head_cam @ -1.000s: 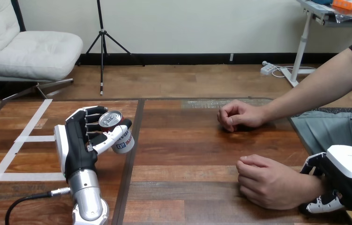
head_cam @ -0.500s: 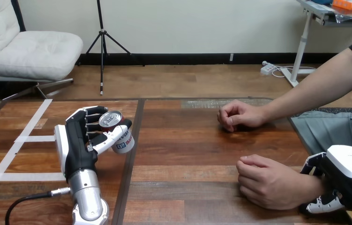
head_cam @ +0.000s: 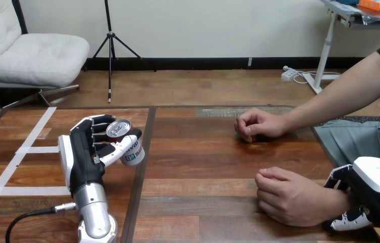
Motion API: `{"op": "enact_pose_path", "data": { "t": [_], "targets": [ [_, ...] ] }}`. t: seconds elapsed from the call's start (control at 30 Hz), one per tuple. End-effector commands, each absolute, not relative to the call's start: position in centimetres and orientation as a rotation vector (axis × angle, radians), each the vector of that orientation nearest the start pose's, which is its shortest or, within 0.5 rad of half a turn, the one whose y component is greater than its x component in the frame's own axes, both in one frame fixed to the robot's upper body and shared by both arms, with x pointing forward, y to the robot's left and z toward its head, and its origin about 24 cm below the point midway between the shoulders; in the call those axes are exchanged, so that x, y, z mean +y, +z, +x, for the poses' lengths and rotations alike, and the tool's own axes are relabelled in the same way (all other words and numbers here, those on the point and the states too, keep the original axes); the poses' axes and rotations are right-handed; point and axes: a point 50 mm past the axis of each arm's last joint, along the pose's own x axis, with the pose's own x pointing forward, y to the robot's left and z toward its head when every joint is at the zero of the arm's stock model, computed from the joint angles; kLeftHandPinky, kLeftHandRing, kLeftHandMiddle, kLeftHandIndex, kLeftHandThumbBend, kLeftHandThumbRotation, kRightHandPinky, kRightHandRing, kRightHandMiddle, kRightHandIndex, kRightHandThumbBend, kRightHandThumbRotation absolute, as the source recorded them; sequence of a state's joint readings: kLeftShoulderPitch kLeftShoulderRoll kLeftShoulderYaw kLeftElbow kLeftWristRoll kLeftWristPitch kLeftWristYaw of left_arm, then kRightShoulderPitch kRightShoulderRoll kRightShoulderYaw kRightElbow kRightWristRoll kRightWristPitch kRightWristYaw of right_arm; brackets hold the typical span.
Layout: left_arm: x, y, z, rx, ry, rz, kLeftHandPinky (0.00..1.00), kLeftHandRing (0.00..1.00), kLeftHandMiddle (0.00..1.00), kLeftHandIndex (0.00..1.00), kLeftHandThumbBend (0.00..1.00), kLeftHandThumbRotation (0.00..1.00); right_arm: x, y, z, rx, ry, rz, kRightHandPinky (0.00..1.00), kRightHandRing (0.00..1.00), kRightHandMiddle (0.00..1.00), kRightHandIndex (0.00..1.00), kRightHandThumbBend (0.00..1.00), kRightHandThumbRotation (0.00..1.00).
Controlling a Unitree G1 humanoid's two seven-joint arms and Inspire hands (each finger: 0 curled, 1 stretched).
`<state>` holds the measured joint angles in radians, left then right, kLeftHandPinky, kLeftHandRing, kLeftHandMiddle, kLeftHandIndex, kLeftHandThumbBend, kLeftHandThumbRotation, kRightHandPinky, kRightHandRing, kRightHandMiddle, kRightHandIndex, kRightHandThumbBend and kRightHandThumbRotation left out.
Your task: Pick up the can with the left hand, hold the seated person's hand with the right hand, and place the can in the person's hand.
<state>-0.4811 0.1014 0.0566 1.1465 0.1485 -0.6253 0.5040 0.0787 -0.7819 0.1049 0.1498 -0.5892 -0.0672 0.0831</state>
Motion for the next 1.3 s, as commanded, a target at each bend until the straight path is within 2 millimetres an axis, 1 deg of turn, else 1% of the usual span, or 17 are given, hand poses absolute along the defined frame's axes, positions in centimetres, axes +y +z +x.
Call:
{"op": "enact_pose_path", "data": {
  "t": [0.0,0.8,1.07,1.27],
  "targets": [
    [17.1,2.6,32.7,-0.167,0.369,0.197,0.44,0.50,0.53,0.53,0.66,0.00,-29.1,3.8,22.6,0.270,0.219,-1.335,0.41,0.49,0.54,0.55,0.74,0.00],
    [17.1,2.5,32.7,-0.164,0.364,0.188,0.44,0.51,0.53,0.53,0.65,0.00,-29.0,4.7,22.7,0.211,0.198,-1.328,0.41,0.47,0.53,0.55,0.72,0.00],
    [17.1,2.5,32.7,-0.166,0.360,0.193,0.44,0.51,0.53,0.53,0.65,0.00,-28.9,5.1,22.8,0.169,0.186,-1.341,0.40,0.47,0.53,0.55,0.73,0.00],
    [17.0,2.5,32.7,-0.165,0.361,0.191,0.44,0.51,0.53,0.53,0.65,0.00,-28.8,5.4,22.8,0.146,0.173,-1.319,0.41,0.47,0.53,0.55,0.75,0.00]
  ]
}}
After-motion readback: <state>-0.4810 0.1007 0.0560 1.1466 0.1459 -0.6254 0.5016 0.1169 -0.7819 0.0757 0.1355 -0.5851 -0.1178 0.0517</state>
